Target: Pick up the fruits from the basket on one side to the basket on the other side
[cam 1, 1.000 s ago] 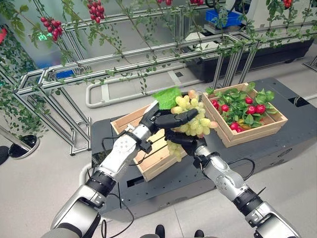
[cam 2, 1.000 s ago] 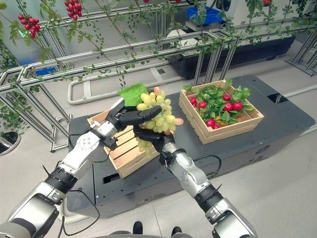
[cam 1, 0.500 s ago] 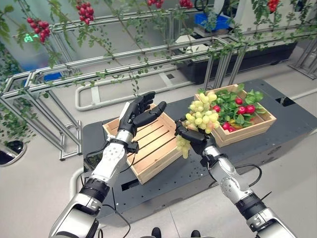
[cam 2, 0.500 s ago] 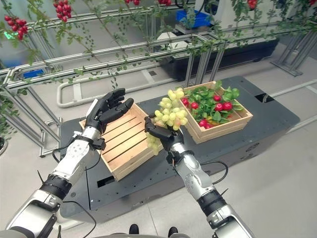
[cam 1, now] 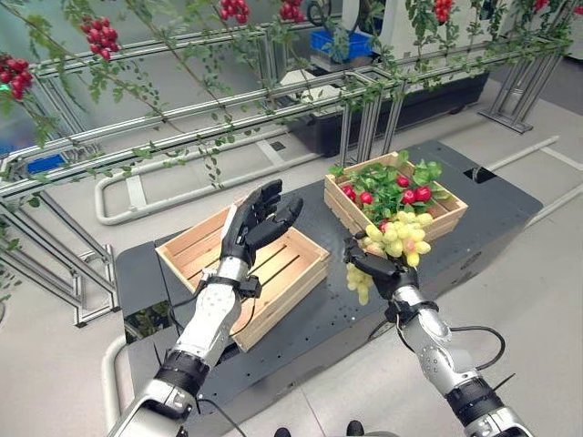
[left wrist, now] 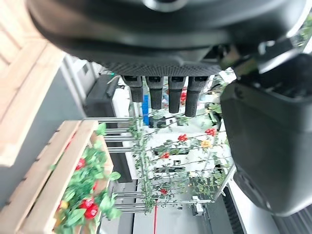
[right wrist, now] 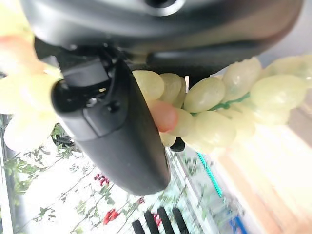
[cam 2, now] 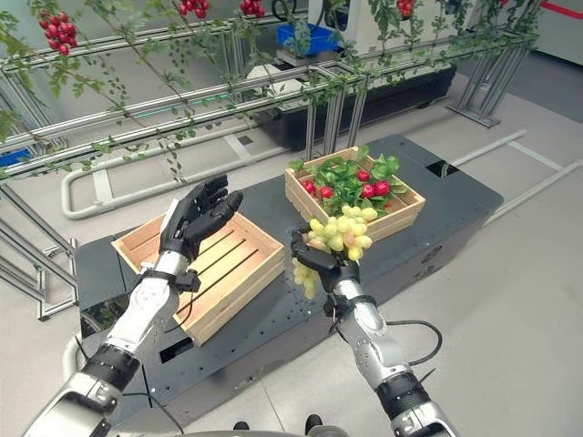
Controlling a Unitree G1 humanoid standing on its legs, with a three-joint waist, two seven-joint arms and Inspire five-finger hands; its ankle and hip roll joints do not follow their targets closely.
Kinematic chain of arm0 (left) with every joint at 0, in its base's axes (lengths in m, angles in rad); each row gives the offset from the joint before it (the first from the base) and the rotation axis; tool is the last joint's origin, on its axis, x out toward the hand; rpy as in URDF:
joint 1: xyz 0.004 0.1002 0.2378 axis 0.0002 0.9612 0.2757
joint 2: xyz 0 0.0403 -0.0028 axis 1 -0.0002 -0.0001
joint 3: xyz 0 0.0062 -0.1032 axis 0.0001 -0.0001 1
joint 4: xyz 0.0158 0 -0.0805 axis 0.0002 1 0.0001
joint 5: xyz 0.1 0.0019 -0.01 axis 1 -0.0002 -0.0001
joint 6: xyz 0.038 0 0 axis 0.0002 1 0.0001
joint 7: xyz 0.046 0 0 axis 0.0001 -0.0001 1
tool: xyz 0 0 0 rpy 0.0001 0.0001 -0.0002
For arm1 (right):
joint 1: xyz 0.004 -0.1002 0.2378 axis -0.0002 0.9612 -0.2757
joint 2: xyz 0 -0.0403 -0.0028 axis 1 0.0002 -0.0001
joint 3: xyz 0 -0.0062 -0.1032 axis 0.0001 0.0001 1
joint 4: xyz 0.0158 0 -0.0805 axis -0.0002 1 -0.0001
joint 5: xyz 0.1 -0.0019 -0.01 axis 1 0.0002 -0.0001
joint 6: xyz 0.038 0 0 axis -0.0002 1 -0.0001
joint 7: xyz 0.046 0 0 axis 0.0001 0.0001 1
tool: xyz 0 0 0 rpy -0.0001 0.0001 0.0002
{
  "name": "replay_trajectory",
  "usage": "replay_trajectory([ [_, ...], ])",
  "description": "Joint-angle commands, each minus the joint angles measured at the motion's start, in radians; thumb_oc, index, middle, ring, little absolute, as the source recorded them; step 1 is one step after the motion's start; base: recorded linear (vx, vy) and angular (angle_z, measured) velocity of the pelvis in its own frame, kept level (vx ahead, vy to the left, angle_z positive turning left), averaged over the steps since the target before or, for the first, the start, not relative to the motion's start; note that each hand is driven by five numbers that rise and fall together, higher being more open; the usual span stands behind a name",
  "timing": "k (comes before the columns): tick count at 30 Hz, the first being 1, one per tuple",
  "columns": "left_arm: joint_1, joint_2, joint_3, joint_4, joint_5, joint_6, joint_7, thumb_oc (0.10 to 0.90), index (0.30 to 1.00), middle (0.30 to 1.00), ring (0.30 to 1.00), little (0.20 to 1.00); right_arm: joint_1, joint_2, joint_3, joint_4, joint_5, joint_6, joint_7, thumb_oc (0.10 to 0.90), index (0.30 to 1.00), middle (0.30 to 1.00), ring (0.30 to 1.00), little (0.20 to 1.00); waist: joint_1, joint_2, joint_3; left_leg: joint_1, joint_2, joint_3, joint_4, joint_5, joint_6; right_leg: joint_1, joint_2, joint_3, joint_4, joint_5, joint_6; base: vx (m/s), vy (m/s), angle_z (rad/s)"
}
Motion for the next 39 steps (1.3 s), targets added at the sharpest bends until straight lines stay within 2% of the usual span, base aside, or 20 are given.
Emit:
replay_trajectory([
  [1,-0.053,-0.029,0.066,-0.031,0.006,-0.128,0.002,0.800,0.900,0.900,0.900,0.900,-0.028,-0.005,-0.109,-0.172,-0.082,-0.178,0.036,0.400,0.300,0.300,0.300,0.300,-0.011,-0.023,-0.081,0.038,0.019,-0.004,0.002,-0.136,-0.020,0.041,-0.004,-0.012,0.006,-0.080,-0.018,-0.02,-0.090,-0.16],
  [5,-0.019,-0.021,0.085,-0.043,0.015,-0.125,-0.010,0.800,0.900,0.900,0.900,0.900,-0.003,-0.041,-0.147,-0.210,-0.058,-0.150,0.064,0.400,0.300,0.300,0.300,0.300,-0.020,-0.033,-0.069,0.050,0.024,0.009,0.003,-0.119,-0.025,0.039,0.003,-0.001,0.032,-0.090,-0.026,-0.04,-0.038,-0.08],
  [7,-0.015,-0.009,0.100,-0.035,-0.012,-0.166,0.040,0.800,0.900,0.900,0.900,0.900,-0.027,-0.077,-0.153,-0.205,-0.017,-0.143,0.101,0.400,0.300,0.300,0.300,0.300,0.000,-0.062,-0.040,-0.050,-0.036,-0.102,0.315,-0.224,-0.008,0.022,-0.005,0.073,0.061,-0.087,-0.038,-0.10,0.026,-0.26],
  [8,-0.008,-0.005,0.108,-0.038,-0.020,-0.178,0.049,0.800,0.900,0.900,0.900,0.900,-0.036,-0.084,-0.151,-0.202,-0.007,-0.142,0.111,0.400,0.300,0.300,0.300,0.300,0.010,-0.063,-0.031,-0.080,-0.059,-0.144,0.367,-0.234,-0.003,0.014,-0.004,0.092,0.071,-0.087,-0.040,-0.18,0.107,-0.64],
  [9,0.015,-0.005,0.138,-0.070,-0.009,-0.191,0.081,0.800,0.900,0.900,0.900,0.900,-0.071,-0.091,-0.131,-0.194,0.017,-0.144,0.142,0.400,0.300,0.300,0.300,0.300,0.047,-0.055,-0.005,-0.124,-0.128,-0.289,0.368,-0.222,0.015,-0.013,0.016,0.152,0.116,-0.085,-0.042,-0.26,0.158,-0.97],
  [10,0.015,-0.001,0.155,-0.081,0.004,-0.205,0.077,0.800,0.900,0.900,0.900,0.900,-0.127,-0.078,-0.098,-0.167,0.009,-0.171,0.134,0.400,0.300,0.300,0.300,0.300,0.066,-0.046,0.007,-0.114,-0.159,-0.349,0.312,-0.233,0.038,-0.041,0.030,0.192,0.144,-0.086,-0.039,-0.25,0.151,-1.42],
  [11,0.012,0.001,0.157,-0.080,0.004,-0.209,0.075,0.800,0.900,0.900,0.900,0.900,-0.139,-0.073,-0.091,-0.158,0.006,-0.177,0.128,0.400,0.300,0.300,0.300,0.300,0.068,-0.044,0.009,-0.109,-0.161,-0.352,0.297,-0.232,0.042,-0.046,0.032,0.199,0.147,-0.087,-0.039,-0.27,0.252,-2.04],
  [12,-0.029,0.000,0.133,-0.046,0.007,-0.216,0.069,0.800,0.900,0.900,0.900,0.900,-0.164,-0.043,-0.089,-0.141,-0.004,-0.192,0.062,0.400,0.300,0.300,0.300,0.300,0.053,-0.027,0.010,-0.088,-0.136,-0.300,0.230,-0.206,0.051,-0.066,0.030,0.198,0.151,-0.075,-0.032,-0.16,0.186,-1.84],
  [16,-0.054,0.012,0.136,-0.062,0.004,-0.231,0.097,0.800,0.900,0.900,0.900,0.900,-0.132,-0.038,-0.105,-0.215,-0.019,-0.177,0.075,0.400,0.300,0.300,0.300,0.300,0.032,-0.022,0.009,-0.076,-0.151,-0.304,0.183,-0.208,0.055,-0.116,0.014,0.235,0.109,-0.015,0.012,-0.23,0.216,-0.88],
  [23,-0.034,0.018,0.154,-0.086,-0.005,-0.220,0.097,0.800,0.900,0.900,0.900,0.900,-0.062,-0.034,-0.134,-0.246,-0.016,-0.176,0.099,0.400,0.300,0.300,0.300,0.300,0.000,-0.016,0.004,-0.057,-0.169,-0.244,0.182,-0.241,0.072,-0.145,0.001,0.277,0.043,0.059,0.044,-0.10,0.167,-0.33],
  [24,-0.027,0.017,0.152,-0.084,0.005,-0.225,0.097,0.800,0.900,0.900,0.900,0.900,-0.036,-0.033,-0.143,-0.252,-0.011,-0.179,0.122,0.400,0.300,0.300,0.300,0.300,-0.005,-0.019,0.006,-0.050,-0.175,-0.223,0.173,-0.243,0.075,-0.158,-0.007,0.258,0.013,0.094,0.056,-0.13,0.126,-0.23],
  [26,-0.013,0.020,0.156,-0.089,0.011,-0.226,0.103,0.800,0.900,0.900,0.900,0.900,-0.025,-0.033,-0.148,-0.257,-0.003,-0.172,0.141,0.400,0.300,0.300,0.300,0.300,-0.002,-0.018,0.011,-0.042,-0.172,-0.205,0.162,-0.239,0.073,-0.171,-0.011,0.224,0.023,0.100,0.063,-0.15,0.091,-0.36],
  [28,0.038,0.056,0.197,-0.120,-0.012,-0.240,0.091,0.800,0.900,0.900,0.900,0.900,-0.030,-0.025,-0.138,-0.268,0.012,-0.158,0.183,0.400,0.300,0.300,0.300,0.300,0.030,-0.004,0.033,-0.022,-0.144,-0.115,0.127,-0.213,0.069,-0.211,-0.049,0.034,0.234,0.078,0.063,-0.28,0.080,-0.95],
  [31,0.061,0.075,0.224,-0.150,-0.036,-0.245,0.067,0.800,0.900,0.900,0.900,0.900,-0.031,-0.031,-0.125,-0.280,-0.001,-0.165,0.188,0.400,0.300,0.300,0.300,0.300,0.042,0.012,0.036,-0.022,-0.124,-0.089,0.112,-0.193,0.079,-0.199,-0.057,-0.001,0.441,-0.022,0.032,-0.16,0.036,-1.01],
  [33,0.067,0.073,0.227,-0.159,-0.040,-0.252,0.073,0.800,0.900,0.900,0.900,0.900,-0.032,-0.034,-0.118,-0.294,-0.002,-0.156,0.187,0.400,0.300,0.300,0.300,0.300,0.050,0.013,0.029,-0.032,-0.122,-0.090,0.113,-0.187,0.083,-0.180,-0.056,-0.020,0.487,-0.065,0.018,-0.10,-0.052,-0.49],
  [34,0.072,0.065,0.230,-0.155,-0.040,-0.266,0.098,0.800,0.900,0.900,0.900,0.900,-0.036,-0.033,-0.103,-0.291,0.002,-0.145,0.207,0.400,0.300,0.300,0.300,0.300,0.065,0.002,0.019,-0.046,-0.122,-0.071,0.135,-0.194,0.084,-0.135,-0.061,-0.064,0.516,-0.122,0.010,-0.07,-0.127,-0.46],
  [35,0.073,0.062,0.233,-0.154,-0.045,-0.269,0.105,0.800,0.900,0.900,0.900,0.900,-0.039,-0.032,-0.096,-0.284,0.001,-0.141,0.213,0.400,0.300,0.300,0.300,0.300,0.071,-0.010,0.017,-0.054,-0.121,-0.053,0.148,-0.199,0.081,-0.107,-0.056,-0.079,0.491,-0.138,0.014,-0.07,-0.213,-0.64],
  [37,0.063,0.056,0.232,-0.155,-0.032,-0.264,0.136,0.800,0.900,0.900,0.900,0.900,-0.048,-0.027,-0.086,-0.260,0.000,-0.144,0.230,0.400,0.300,0.300,0.300,0.300,0.092,-0.039,0.005,-0.078,-0.114,-0.004,0.180,-0.200,0.054,0.024,-0.041,-0.132,0.231,-0.167,-0.003,-0.06,-0.218,-0.72],
  [38,0.059,0.054,0.229,-0.154,-0.027,-0.262,0.145,0.800,0.900,0.900,0.900,0.900,-0.053,-0.025,-0.082,-0.252,-0.002,-0.142,0.227,0.400,0.300,0.300,0.300,0.300,0.097,-0.041,0.003,-0.081,-0.109,0.006,0.179,-0.198,0.048,0.039,-0.047,-0.144,0.197,-0.163,-0.003,-0.13,-0.194,-0.77],
  [39,0.039,0.042,0.212,-0.141,-0.035,-0.239,0.179,0.800,0.900,0.900,0.900,0.900,-0.093,-0.029,-0.063,-0.222,0.011,-0.115,0.195,0.400,0.300,0.300,0.300,0.300,0.094,-0.043,0.000,-0.090,-0.098,0.026,0.163,-0.179,0.031,0.049,-0.029,-0.095,0.131,-0.142,0.004,-0.16,-0.137,-0.90],
])
